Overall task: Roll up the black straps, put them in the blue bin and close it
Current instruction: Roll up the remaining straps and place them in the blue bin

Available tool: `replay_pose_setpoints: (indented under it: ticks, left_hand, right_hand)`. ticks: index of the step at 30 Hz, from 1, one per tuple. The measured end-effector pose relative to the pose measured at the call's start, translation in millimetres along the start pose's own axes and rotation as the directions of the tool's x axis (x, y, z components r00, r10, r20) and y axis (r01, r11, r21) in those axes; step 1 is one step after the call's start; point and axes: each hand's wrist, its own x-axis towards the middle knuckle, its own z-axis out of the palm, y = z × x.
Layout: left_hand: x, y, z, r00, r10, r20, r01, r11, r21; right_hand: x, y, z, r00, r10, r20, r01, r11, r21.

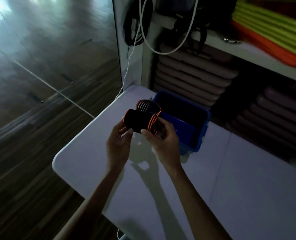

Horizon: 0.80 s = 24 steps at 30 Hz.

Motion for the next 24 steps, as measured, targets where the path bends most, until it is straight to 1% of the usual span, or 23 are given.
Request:
replay_pose_setpoints:
  ticks: [2,4,5,7,8,9,10,11,13,15,18,21,24]
  left_hand:
    - [14.2,6.9,16.6,0.995,0.073,0.072,-0.078,0.995,0.068]
    - [33.8,0.7,29.6,0.978,0.135,0.159,-0.164,0.969,0.185]
    - [46.5,-8.1,35.1,0.973,0.136,0.184,-0.18,0.952,0.248]
    - [70.2,-24.7,43.9,0.974,0.039,0.225,-0.135,0.894,0.428]
    - [78.4,-31.4,48.1,0.967,-0.038,0.251,-0.102,0.848,0.52]
    - [84.2,-38.4,52.4,0.956,-0.093,0.278,-0.089,0.812,0.577]
    - [86.7,-44.4,55.6,0.943,-0.116,0.311,-0.101,0.792,0.602]
    - [88.1,-50.3,58.4,0.935,-0.108,0.337,-0.128,0.786,0.605]
    - [89.7,-59.4,60.3,0.936,-0.101,0.337,-0.135,0.78,0.611]
    - [90.9,-67.5,59.0,0.942,-0.086,0.323,-0.135,0.786,0.603]
    - [90.3,-72.6,56.2,0.946,-0.08,0.313,-0.135,0.783,0.608]
    - [89.1,-76.2,55.0,0.953,-0.083,0.291,-0.119,0.782,0.612]
    - [88.3,-79.5,56.6,0.958,-0.062,0.281,-0.118,0.807,0.578]
  right_hand:
    - [19.6,-14.2,-13.1,0.986,-0.146,-0.078,0.134,0.981,-0.142]
    - [44.8,-19.7,-32.5,0.958,-0.272,-0.088,0.233,0.922,-0.309]
    - [58.0,-19.1,-43.4,0.948,-0.313,-0.058,0.265,0.876,-0.403]
    - [85.6,-11.9,-65.9,0.942,-0.335,0.029,0.29,0.765,-0.575]
    - [98.8,-6.8,-76.2,0.952,-0.3,0.066,0.271,0.718,-0.641]
    - [111.0,-0.8,-84.8,0.966,-0.24,0.098,0.239,0.676,-0.697]
    - [122.2,6.8,-92.2,0.977,-0.167,0.132,0.209,0.632,-0.746]
    - [132.7,15.3,-98.2,0.981,-0.098,0.166,0.191,0.593,-0.782]
    - [150.2,32.1,-104.9,0.979,0.012,0.204,0.164,0.549,-0.819]
    - [162.5,46.0,-105.1,0.971,0.078,0.224,0.148,0.54,-0.829]
    - [176.0,63.2,-96.2,0.959,0.124,0.255,0.15,0.541,-0.828]
    - [183.0,73.7,-82.8,0.955,0.148,0.259,0.131,0.571,-0.81]
    - [188.2,79.4,-68.9,0.959,0.153,0.238,0.098,0.61,-0.787]
